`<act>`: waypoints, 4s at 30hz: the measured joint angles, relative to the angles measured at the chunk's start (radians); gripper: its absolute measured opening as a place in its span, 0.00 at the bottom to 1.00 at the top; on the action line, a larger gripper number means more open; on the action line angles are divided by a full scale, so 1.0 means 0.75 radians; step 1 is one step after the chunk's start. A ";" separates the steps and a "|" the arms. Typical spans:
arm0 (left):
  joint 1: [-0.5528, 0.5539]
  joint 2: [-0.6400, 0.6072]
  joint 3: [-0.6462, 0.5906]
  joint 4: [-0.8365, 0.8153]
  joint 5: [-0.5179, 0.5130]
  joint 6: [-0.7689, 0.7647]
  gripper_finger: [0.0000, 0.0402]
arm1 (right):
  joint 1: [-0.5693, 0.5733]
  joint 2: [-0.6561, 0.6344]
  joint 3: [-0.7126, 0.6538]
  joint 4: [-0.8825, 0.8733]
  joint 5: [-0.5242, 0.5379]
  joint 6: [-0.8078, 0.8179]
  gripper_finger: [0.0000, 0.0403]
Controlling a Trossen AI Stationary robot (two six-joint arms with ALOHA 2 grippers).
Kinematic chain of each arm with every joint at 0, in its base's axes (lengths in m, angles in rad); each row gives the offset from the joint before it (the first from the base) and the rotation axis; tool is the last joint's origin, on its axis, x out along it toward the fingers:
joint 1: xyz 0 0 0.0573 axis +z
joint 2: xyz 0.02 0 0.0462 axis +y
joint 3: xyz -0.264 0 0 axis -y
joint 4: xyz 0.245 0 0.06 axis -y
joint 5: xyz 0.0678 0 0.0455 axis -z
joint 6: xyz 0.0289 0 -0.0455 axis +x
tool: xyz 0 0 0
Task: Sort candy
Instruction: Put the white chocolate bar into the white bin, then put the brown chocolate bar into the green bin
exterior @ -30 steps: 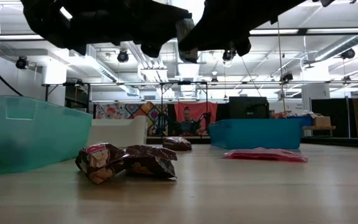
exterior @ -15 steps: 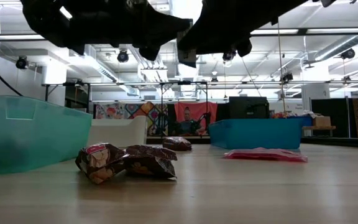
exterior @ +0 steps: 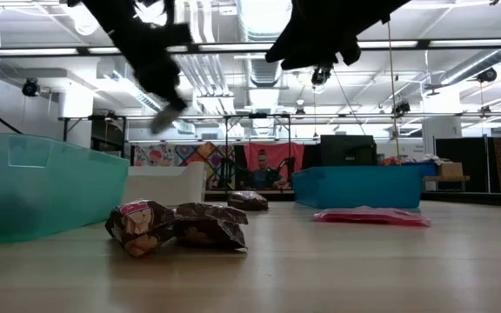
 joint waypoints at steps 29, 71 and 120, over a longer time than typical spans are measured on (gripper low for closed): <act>0.640 0.429 0.148 -0.227 0.201 0.127 0.12 | -0.143 0.023 -0.001 -0.129 -0.016 -0.008 0.56; -0.201 -0.459 -0.328 0.296 0.380 -0.185 0.30 | -0.284 0.164 0.319 -0.456 -0.423 0.240 0.56; -0.237 -0.660 -0.525 0.452 0.336 -0.225 0.30 | -0.535 0.898 0.799 -0.851 -0.781 0.331 0.50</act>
